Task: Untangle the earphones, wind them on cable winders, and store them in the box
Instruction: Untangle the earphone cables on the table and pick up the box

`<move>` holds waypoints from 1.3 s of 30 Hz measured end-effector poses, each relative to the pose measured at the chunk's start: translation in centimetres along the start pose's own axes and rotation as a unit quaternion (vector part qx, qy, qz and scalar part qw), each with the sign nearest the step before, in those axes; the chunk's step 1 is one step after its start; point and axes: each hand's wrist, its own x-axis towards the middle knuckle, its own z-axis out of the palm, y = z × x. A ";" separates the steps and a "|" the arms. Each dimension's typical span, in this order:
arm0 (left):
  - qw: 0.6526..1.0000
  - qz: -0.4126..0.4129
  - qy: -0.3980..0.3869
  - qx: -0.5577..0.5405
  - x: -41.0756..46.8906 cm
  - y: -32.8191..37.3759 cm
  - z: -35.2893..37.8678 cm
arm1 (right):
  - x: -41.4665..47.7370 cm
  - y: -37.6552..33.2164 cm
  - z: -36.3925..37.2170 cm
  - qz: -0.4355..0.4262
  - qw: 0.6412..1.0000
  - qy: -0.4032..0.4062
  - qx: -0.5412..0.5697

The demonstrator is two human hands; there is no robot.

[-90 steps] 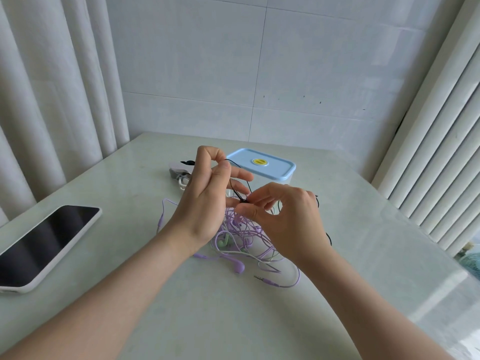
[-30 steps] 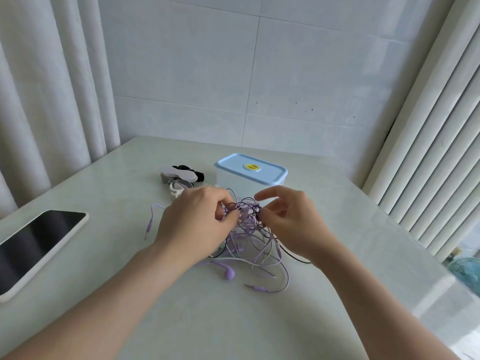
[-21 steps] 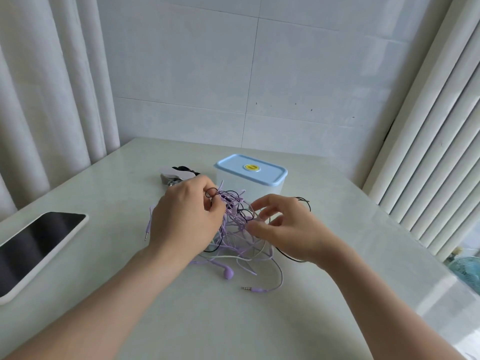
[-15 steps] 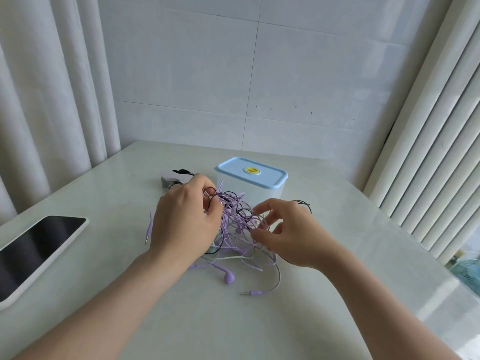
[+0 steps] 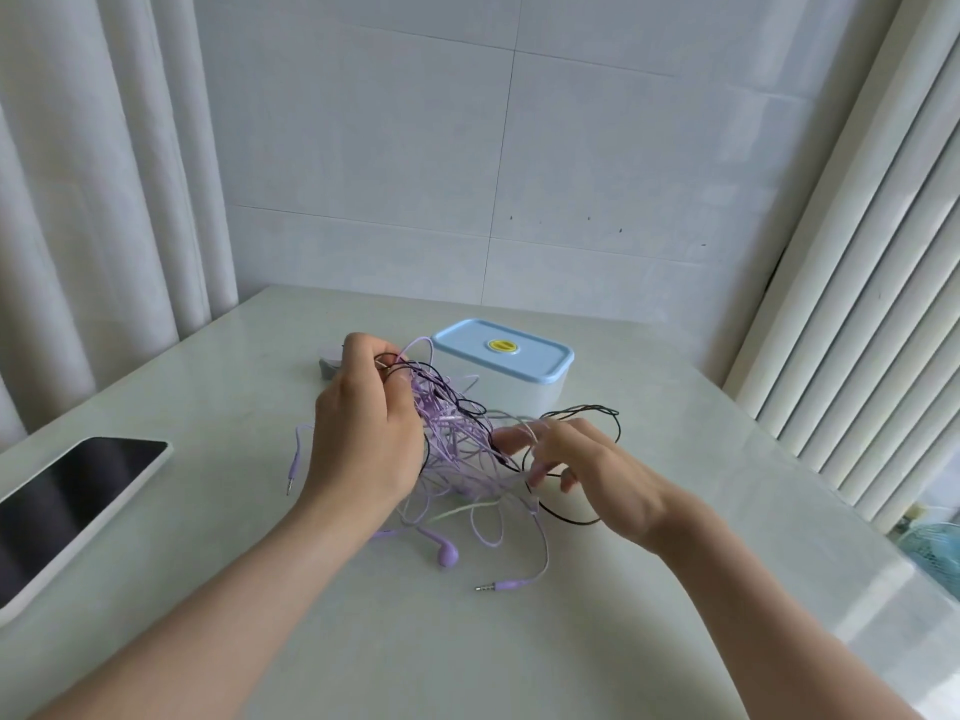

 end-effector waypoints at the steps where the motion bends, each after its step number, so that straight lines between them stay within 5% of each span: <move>1: 1.000 -0.002 0.004 -0.003 0.0 0.1 -0.1 | -0.1 0.0 -0.1 -0.001 1.000 -0.013 -0.003; 12: 0.998 0.043 0.039 0.027 0.3 -0.5 -0.3 | 1.6 2.1 0.9 -0.109 0.951 0.130 -0.259; 21: 0.996 0.036 0.009 0.081 0.4 -0.6 -0.7 | 2.0 2.1 0.7 -0.065 0.937 0.257 -0.228; 30: 0.988 0.012 -0.054 0.148 0.1 -0.7 -0.6 | 1.6 0.8 2.7 -0.024 0.980 0.135 -0.146; 34: 0.984 0.005 -0.059 0.171 0.1 -1.0 -0.5 | 1.8 0.7 4.4 -0.011 0.957 0.152 -0.248; 39: 0.987 0.065 -0.052 0.135 0.1 -1.2 -0.2 | 2.4 0.8 4.8 -0.066 0.951 0.230 -0.198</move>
